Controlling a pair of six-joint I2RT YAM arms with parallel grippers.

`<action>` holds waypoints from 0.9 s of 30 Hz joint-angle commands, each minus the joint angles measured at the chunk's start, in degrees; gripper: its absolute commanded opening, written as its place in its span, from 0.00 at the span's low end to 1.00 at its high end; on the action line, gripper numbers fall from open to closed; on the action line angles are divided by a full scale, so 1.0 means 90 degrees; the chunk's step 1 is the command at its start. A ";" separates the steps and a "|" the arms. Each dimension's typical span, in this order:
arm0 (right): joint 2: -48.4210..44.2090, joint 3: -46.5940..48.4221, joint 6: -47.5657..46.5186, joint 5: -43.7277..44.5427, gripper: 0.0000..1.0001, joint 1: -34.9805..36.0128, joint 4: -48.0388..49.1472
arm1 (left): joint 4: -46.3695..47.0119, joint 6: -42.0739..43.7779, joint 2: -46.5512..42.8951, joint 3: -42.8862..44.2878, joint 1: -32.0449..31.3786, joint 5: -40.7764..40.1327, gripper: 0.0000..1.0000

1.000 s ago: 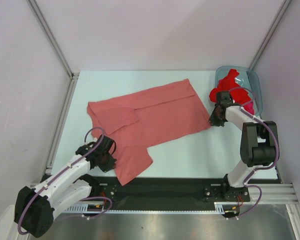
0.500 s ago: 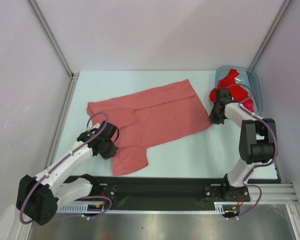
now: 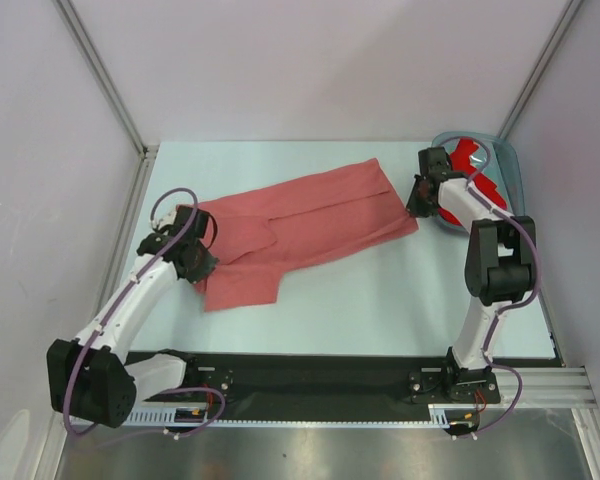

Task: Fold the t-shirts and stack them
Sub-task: Fold the tshirt

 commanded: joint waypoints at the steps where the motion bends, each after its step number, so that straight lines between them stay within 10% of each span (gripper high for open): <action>1: 0.0340 0.0666 -0.0233 -0.0105 0.00 0.0005 -0.0141 | 0.0578 0.0593 0.0285 0.0429 0.0500 0.0167 0.00; 27: 0.2616 0.3684 -0.0350 -0.0593 0.00 -0.0015 -0.0698 | 0.1175 0.0975 0.2816 0.2236 0.1535 0.0763 0.00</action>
